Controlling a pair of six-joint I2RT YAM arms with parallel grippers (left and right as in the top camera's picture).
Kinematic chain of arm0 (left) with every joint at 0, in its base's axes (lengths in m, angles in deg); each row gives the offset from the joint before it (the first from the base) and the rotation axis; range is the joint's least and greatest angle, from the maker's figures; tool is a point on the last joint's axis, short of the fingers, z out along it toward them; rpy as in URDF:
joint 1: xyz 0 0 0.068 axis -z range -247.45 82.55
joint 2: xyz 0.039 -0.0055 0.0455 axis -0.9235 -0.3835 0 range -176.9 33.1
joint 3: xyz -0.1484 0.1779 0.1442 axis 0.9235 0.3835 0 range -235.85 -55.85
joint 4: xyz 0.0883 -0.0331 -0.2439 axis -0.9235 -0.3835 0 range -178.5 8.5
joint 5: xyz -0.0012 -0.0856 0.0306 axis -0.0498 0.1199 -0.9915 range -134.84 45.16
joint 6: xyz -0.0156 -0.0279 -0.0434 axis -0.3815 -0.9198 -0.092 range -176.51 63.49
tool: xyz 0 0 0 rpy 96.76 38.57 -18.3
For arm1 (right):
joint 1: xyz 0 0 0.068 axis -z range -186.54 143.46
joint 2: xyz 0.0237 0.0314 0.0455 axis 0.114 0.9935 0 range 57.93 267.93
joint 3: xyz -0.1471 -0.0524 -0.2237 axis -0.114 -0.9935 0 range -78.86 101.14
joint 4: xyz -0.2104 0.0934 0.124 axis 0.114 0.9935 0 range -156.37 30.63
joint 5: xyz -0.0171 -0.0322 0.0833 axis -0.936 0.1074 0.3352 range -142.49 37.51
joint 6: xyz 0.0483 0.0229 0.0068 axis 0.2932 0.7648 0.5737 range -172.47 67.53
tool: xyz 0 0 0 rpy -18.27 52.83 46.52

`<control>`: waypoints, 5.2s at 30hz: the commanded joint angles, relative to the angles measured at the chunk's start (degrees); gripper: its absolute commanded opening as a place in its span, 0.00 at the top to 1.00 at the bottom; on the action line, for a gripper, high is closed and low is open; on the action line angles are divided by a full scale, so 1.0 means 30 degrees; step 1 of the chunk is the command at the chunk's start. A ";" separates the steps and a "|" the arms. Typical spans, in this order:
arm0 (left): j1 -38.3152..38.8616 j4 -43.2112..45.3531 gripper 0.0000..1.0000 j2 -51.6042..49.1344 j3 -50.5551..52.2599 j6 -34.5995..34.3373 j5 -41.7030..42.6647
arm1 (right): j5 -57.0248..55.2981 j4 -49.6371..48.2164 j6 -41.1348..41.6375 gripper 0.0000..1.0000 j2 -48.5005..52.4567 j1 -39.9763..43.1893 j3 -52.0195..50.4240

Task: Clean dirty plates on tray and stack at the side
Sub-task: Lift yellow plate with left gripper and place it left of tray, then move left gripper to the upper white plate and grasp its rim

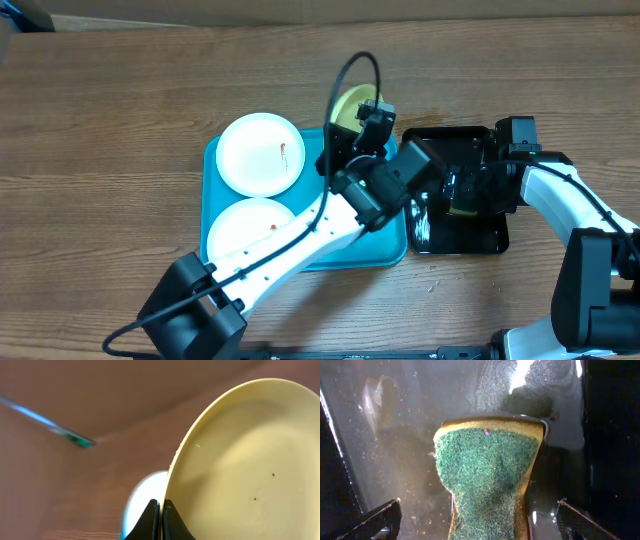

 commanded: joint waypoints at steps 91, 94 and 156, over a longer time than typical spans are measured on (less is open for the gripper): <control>-1.6874 0.0736 0.43 -0.0430 0.4189 0.2229 1.8637 | 0.0117 0.0058 -0.0007 0.00 -0.0087 0.0022 -0.0015; -1.6874 0.1042 0.43 -0.1093 0.4233 0.2222 1.8710 | 0.0109 0.0058 -0.0007 0.00 -0.0087 0.0022 -0.0015; -1.0870 0.1195 0.82 -0.2790 0.4167 -0.0080 2.1689 | 0.0146 0.0211 0.0590 0.96 -0.0087 0.0015 -0.1647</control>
